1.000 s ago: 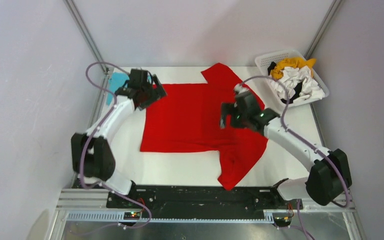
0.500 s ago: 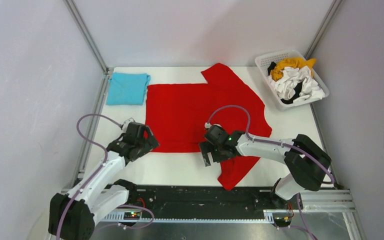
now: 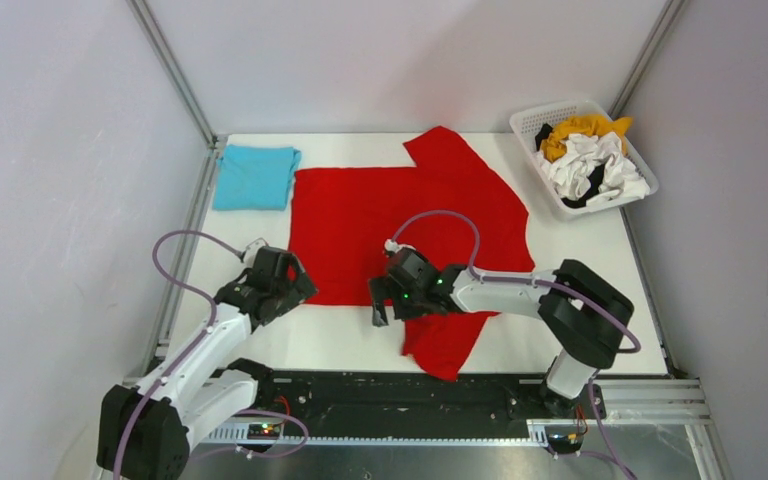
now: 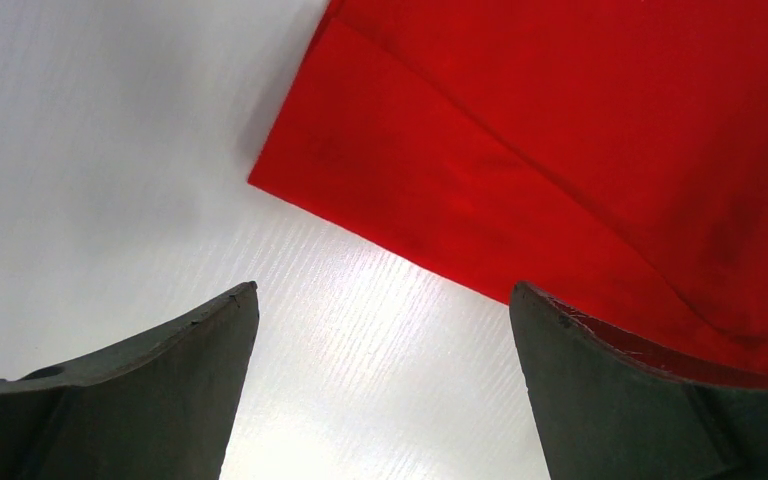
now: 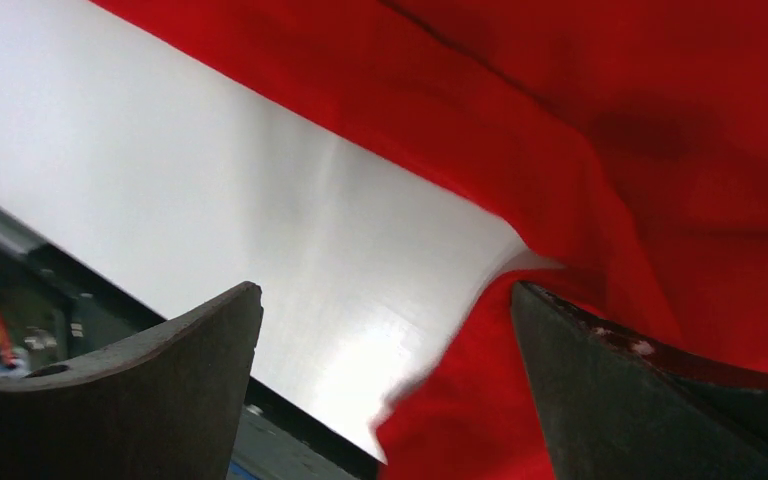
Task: Fold and stack the t-shirts
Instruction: Flatten out the tshirt
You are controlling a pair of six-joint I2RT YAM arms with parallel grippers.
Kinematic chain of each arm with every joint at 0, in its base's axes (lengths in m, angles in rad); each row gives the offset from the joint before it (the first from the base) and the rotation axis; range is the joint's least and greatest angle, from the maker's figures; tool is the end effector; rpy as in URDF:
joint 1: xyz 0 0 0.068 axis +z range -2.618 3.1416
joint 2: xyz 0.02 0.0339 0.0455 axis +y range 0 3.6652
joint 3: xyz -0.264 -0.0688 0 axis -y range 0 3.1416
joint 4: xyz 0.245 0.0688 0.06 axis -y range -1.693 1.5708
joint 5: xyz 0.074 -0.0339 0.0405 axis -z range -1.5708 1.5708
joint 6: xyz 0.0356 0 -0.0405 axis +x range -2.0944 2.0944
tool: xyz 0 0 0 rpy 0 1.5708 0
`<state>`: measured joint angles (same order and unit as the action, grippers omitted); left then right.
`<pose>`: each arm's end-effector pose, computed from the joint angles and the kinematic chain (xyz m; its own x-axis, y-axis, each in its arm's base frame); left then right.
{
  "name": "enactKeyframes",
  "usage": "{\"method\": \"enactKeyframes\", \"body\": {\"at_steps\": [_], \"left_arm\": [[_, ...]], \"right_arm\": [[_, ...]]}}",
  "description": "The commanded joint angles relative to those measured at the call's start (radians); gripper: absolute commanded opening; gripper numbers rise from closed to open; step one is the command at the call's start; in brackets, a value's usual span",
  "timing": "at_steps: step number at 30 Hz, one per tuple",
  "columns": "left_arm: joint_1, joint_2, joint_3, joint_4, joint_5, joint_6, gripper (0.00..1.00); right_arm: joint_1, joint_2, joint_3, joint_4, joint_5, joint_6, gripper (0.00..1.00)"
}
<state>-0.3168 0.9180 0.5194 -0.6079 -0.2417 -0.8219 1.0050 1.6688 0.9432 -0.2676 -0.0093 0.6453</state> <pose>0.1611 -0.0439 0.1917 -0.6791 -0.5258 -0.5123 -0.4650 0.8481 -0.2540 0.1760 0.2777 0.1667 -0.8681 -0.2452 -0.4315 -0.4064 0.8502 0.3346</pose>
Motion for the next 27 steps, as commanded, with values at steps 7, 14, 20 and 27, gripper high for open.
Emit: {"method": "enactKeyframes", "body": {"at_steps": [7,14,20,27], "left_arm": [[-0.003,-0.028,0.003,0.016,-0.032,0.008,1.00],[0.000,-0.018,0.012,0.015,-0.058,-0.016,1.00],[0.015,-0.004,0.031,0.015,-0.084,-0.019,1.00],[0.058,0.045,0.056,0.038,-0.101,-0.025,1.00]], "right_arm": [[0.044,0.049,0.095,0.009,-0.007,0.010,1.00],[0.094,-0.201,0.069,-0.205,0.117,-0.084,0.99],[-0.074,-0.329,-0.086,-0.277,0.170,-0.010,0.99],[-0.438,-0.337,-0.229,-0.103,0.064,-0.090,1.00]]}}
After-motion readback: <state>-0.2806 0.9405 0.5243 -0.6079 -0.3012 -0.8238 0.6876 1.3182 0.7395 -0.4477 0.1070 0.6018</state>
